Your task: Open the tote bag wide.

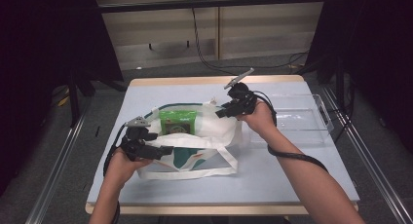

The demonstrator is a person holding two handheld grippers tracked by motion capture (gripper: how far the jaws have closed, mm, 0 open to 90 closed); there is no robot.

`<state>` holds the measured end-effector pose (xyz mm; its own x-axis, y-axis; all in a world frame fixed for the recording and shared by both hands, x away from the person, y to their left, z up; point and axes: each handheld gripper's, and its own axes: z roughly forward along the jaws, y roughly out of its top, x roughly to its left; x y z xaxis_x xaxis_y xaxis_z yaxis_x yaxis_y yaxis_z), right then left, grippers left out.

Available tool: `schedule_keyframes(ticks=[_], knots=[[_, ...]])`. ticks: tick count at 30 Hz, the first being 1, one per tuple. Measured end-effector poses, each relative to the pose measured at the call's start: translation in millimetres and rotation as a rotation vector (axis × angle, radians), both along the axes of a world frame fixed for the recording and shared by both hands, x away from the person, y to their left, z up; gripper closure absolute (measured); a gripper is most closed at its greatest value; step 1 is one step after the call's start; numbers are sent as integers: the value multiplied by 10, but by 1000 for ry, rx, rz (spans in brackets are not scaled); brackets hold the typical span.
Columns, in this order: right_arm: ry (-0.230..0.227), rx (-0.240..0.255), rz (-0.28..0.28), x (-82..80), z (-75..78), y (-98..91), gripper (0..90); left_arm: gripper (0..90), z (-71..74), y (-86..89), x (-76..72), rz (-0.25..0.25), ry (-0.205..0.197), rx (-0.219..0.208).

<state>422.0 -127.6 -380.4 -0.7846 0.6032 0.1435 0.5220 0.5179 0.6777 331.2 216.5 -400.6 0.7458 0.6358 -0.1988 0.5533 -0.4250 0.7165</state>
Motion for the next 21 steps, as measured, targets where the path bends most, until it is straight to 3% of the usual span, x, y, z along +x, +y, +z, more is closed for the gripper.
schedule_keyframes(ticks=[5, 7, 16, 18, 19, 21], knots=[[-4, 4, 0, -15, 14, -27, 824, 104, -8, -29, -2, -19, -3, -9], [-6, -1, 8, -25, 23, -27, 849, 103, -25, -52, -4, -20, -5, -2], [-3, -14, 17, -46, 46, -8, 858, 177, -70, -37, -28, -18, -19, 11], [-2, -11, 17, -43, 45, -9, 858, 275, -74, -18, -31, -11, -17, 20], [-3, -13, 15, -43, 45, -6, 858, 282, -81, -14, -29, -11, -12, 5], [-6, -14, 13, -45, 47, -5, 858, 308, -79, -14, -35, -7, -25, 21]])
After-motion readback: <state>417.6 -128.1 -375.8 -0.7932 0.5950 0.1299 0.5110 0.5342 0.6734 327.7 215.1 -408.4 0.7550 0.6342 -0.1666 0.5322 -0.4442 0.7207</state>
